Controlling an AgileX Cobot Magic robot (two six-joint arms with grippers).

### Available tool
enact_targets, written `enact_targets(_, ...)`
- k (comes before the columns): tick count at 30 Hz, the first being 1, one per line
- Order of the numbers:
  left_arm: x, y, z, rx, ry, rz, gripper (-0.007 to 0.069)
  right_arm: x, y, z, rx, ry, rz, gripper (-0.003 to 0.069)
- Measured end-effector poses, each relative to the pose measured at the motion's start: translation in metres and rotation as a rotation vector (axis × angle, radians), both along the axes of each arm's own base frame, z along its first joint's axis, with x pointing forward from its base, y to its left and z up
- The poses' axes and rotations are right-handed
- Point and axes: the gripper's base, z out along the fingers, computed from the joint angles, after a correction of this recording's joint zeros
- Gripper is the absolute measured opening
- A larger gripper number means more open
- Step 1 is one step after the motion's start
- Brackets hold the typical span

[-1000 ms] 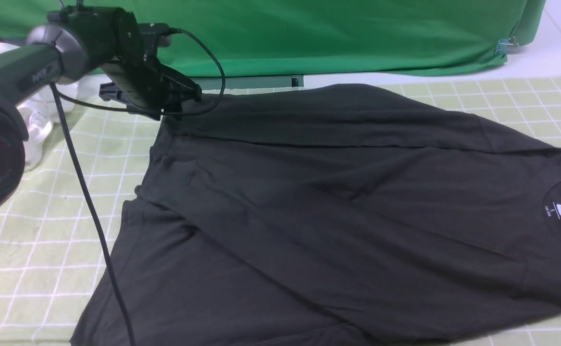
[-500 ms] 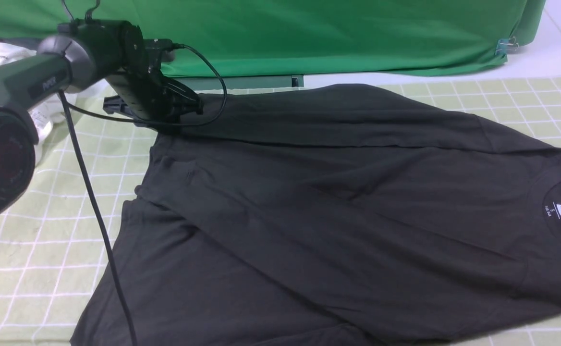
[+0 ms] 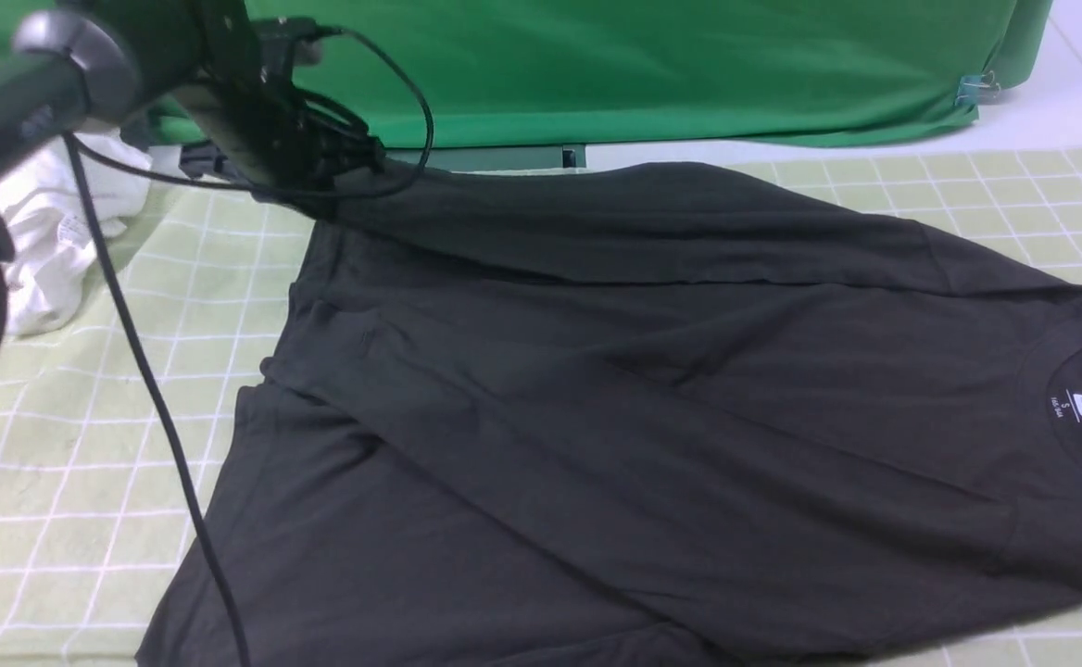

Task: Fold a long-sleeved shirt over a green coffee tablecloth.
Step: 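Fold the left side of the dark shirt inward over its body with the left gripper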

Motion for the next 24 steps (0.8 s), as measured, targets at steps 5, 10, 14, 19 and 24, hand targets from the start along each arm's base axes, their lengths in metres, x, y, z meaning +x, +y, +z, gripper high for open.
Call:
enact_targets(5,-0.011,-0.002,-0.001,-0.02,0.114,-0.02,0.0031,0.002,-0.001,0.003,-0.006,-0.044,-0.008,0.0146)
enact_targets(10,-0.029,-0.006,0.015,-0.021,0.173,-0.044,0.0031,0.008,-0.001,0.001,-0.051,-0.052,-0.012,0.0146)
enact_targets(14,-0.052,-0.019,0.032,-0.013,0.177,-0.078,0.0031,0.017,0.002,-0.004,-0.071,-0.024,-0.012,0.0146)
enact_targets(19,-0.1,-0.037,0.041,-0.005,0.185,-0.105,0.0031,0.028,0.005,-0.008,-0.077,-0.02,-0.015,0.0155)
enact_targets(24,-0.147,-0.037,0.031,0.009,0.224,-0.084,0.0031,0.029,0.005,-0.007,-0.075,-0.033,-0.015,0.0163)
